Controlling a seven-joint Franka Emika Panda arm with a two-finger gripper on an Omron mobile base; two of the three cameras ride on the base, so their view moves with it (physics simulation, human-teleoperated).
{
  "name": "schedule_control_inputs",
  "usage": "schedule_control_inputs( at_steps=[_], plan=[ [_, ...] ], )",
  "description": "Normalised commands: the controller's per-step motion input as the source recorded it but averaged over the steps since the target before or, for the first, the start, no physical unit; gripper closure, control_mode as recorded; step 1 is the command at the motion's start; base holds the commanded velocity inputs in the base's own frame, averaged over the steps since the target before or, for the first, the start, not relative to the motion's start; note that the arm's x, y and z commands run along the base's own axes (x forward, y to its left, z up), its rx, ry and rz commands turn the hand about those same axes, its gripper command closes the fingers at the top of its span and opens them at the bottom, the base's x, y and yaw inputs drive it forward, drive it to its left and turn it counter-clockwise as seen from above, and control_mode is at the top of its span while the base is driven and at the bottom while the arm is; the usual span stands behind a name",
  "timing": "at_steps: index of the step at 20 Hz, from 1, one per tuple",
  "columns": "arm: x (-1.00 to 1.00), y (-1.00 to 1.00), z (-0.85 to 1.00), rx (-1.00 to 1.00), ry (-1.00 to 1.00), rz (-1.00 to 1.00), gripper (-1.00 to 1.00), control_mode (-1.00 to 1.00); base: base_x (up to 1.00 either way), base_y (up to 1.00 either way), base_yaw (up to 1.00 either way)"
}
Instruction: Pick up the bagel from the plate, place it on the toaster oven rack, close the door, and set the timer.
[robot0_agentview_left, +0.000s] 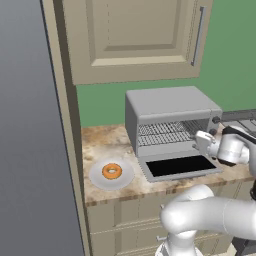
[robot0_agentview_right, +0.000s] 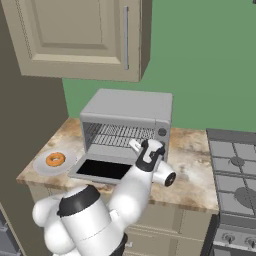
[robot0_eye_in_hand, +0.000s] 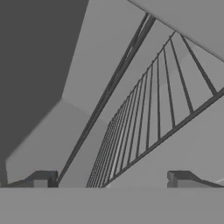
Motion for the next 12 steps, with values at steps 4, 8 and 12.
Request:
schedule_control_inputs(
  at_steps=[4, 8, 12],
  plan=[
    [0.03, 0.0, -0.2, 0.0, 0.0, -0.01, -1.0, -1.0, 0.0, 0.0, 0.0],
    [0.0, 0.0, -0.22, 0.0, -0.04, 0.0, -1.0, -1.0, 0.0, 0.0, 0.0],
    [0.0, 0.0, -0.22, -0.02, -0.08, 0.0, -1.0, -1.0, 0.0, 0.0, 0.0]
  ],
)
